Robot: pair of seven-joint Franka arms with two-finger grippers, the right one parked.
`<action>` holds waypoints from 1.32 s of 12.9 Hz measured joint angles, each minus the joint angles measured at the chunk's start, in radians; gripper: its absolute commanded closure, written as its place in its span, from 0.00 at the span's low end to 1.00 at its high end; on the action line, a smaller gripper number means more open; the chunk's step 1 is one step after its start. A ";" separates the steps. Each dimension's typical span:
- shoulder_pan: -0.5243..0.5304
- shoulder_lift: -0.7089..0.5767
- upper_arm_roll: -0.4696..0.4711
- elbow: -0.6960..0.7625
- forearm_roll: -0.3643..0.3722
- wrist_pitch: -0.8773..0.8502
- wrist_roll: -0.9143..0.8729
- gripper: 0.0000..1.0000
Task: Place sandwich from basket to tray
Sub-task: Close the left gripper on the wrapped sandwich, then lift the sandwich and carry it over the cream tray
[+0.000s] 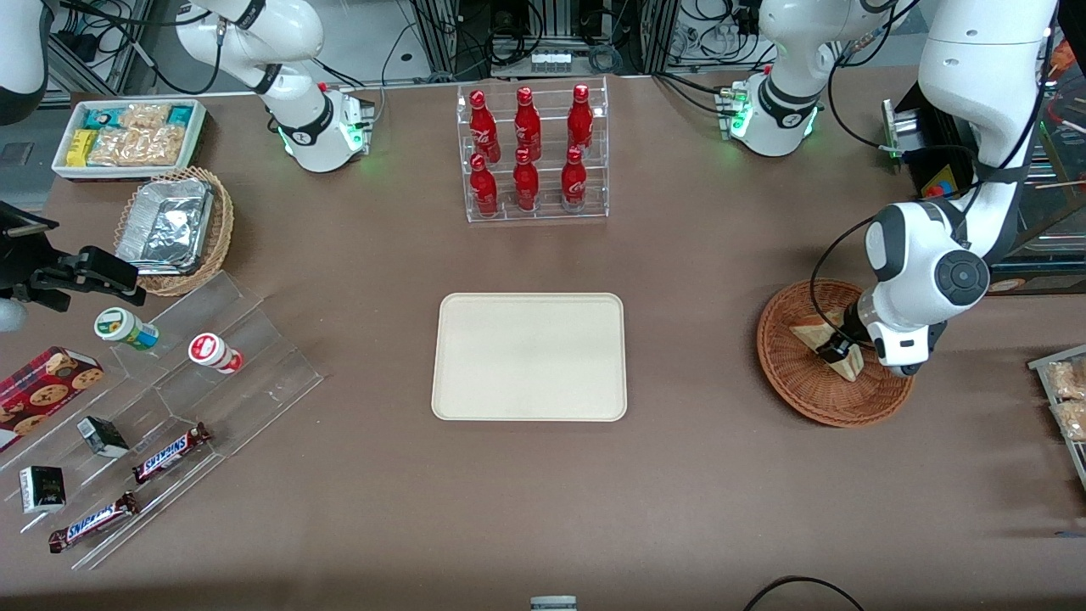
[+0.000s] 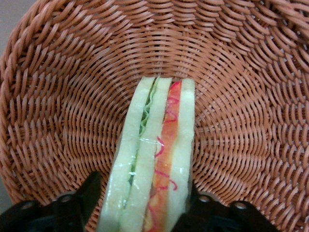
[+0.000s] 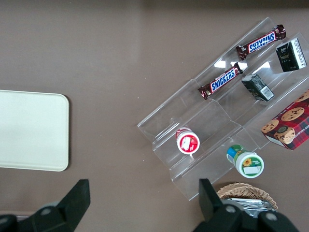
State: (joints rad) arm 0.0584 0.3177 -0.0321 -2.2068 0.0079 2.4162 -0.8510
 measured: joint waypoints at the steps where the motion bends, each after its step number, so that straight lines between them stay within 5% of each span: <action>1: 0.000 -0.001 -0.001 0.004 0.001 -0.008 0.000 0.68; 9: -0.006 -0.044 -0.120 0.297 0.002 -0.390 0.015 0.70; 17: -0.017 0.020 -0.364 0.408 0.003 -0.426 0.179 0.72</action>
State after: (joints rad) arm 0.0412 0.3377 -0.3965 -1.7991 0.0106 1.9899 -0.6724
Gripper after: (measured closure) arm 0.727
